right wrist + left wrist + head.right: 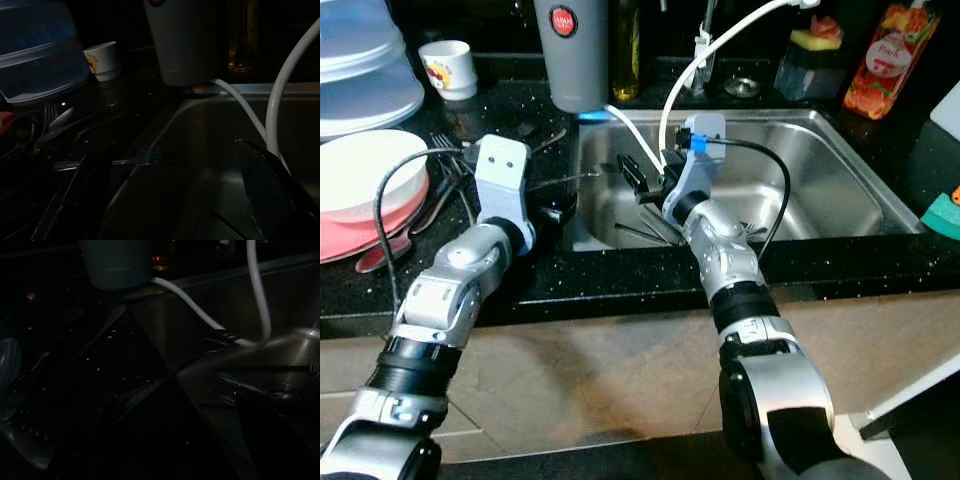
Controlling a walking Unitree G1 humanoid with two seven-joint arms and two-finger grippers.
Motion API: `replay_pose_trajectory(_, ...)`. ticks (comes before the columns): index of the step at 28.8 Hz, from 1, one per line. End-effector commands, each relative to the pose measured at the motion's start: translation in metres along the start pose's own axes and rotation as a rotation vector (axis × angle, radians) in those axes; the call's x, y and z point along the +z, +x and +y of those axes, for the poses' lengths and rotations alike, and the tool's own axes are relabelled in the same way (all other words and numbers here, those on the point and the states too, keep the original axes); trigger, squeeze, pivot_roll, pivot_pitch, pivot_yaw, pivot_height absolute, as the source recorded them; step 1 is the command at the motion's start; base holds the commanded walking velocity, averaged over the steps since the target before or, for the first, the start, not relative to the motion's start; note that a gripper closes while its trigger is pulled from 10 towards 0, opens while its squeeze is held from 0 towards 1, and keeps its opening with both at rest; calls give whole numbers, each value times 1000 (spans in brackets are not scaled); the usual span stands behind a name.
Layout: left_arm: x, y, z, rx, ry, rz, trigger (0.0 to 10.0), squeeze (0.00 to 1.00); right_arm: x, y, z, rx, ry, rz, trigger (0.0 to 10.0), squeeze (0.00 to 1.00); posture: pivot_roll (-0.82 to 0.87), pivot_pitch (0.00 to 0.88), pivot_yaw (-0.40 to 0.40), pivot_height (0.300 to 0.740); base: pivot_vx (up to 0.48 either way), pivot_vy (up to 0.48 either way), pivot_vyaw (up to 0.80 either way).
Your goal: Kitchen organization
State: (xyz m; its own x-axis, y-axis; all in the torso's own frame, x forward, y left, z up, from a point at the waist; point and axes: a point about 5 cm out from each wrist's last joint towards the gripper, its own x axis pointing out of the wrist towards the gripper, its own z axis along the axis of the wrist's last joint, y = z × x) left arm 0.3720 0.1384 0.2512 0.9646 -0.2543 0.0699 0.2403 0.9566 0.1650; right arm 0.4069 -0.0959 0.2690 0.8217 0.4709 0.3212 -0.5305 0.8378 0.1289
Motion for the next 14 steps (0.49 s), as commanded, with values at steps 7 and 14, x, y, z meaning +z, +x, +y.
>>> replay_pose_trajectory(7,-11,-3,28,162,73,123,10000,0,1,-2,-2,3,-1,-12,10000,0,-17,169,-30,740,0,0,0)
replay_pose_trajectory(14,-4,-8,50,289,42,134,10000,0,4,-1,-1,11,-7,-19,10000,0,-17,166,-31,740,0,0,0)
